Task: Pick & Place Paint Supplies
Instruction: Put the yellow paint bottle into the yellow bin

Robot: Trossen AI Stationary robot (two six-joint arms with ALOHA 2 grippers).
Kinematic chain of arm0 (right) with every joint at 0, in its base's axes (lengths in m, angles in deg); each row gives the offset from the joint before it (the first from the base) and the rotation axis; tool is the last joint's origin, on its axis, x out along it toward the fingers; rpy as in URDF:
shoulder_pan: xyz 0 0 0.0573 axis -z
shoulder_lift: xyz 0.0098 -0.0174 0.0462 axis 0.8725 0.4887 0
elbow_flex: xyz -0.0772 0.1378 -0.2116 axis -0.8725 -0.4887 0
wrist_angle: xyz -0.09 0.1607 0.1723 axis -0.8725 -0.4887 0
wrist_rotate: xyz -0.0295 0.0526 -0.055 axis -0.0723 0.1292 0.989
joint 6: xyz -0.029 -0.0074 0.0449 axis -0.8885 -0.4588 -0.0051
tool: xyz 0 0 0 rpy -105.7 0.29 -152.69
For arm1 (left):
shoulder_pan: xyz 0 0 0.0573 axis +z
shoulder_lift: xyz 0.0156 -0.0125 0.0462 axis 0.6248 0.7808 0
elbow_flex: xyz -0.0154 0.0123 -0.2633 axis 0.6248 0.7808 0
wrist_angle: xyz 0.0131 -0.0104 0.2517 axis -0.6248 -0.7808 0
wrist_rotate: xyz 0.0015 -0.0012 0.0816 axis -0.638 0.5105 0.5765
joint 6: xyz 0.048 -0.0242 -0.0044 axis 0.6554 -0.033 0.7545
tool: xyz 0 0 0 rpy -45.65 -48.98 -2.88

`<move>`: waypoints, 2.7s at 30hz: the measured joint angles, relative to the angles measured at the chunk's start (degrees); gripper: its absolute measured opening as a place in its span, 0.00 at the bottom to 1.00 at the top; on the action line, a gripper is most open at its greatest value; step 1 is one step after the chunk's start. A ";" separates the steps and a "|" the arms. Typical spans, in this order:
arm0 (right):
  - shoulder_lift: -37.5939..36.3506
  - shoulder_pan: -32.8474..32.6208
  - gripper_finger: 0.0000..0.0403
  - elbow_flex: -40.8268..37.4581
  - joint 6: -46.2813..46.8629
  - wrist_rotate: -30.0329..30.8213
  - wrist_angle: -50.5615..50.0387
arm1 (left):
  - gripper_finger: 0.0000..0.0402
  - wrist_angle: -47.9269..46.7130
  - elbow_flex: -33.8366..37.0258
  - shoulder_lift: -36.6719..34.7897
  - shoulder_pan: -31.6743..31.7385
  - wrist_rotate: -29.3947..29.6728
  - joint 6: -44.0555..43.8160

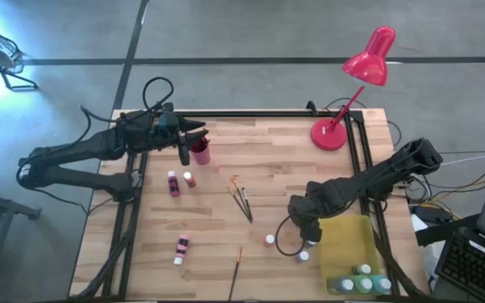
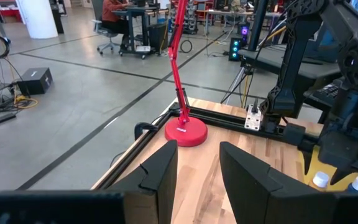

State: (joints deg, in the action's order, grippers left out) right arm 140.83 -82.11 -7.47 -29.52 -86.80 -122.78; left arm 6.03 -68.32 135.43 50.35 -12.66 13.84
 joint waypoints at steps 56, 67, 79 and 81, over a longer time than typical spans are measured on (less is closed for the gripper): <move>-0.93 0.00 0.28 9.56 -2.47 -2.78 -5.31 | 0.31 -0.02 0.00 0.00 0.00 -0.01 -0.19; -1.49 -4.81 0.28 28.13 6.16 -0.10 -26.14 | 0.31 -0.02 0.00 0.00 0.00 -0.01 -0.17; -4.50 -24.48 0.28 31.41 38.51 7.97 -32.40 | 0.31 -0.02 0.00 -0.01 0.00 0.00 -0.21; -4.59 -27.15 0.28 30.80 42.16 9.00 -32.50 | 0.31 -0.02 0.00 -0.02 0.00 0.01 -0.51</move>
State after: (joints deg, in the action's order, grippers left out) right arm 136.24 -109.26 23.33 12.64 -77.80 -155.27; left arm 6.01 -68.32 135.41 50.35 -12.65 13.33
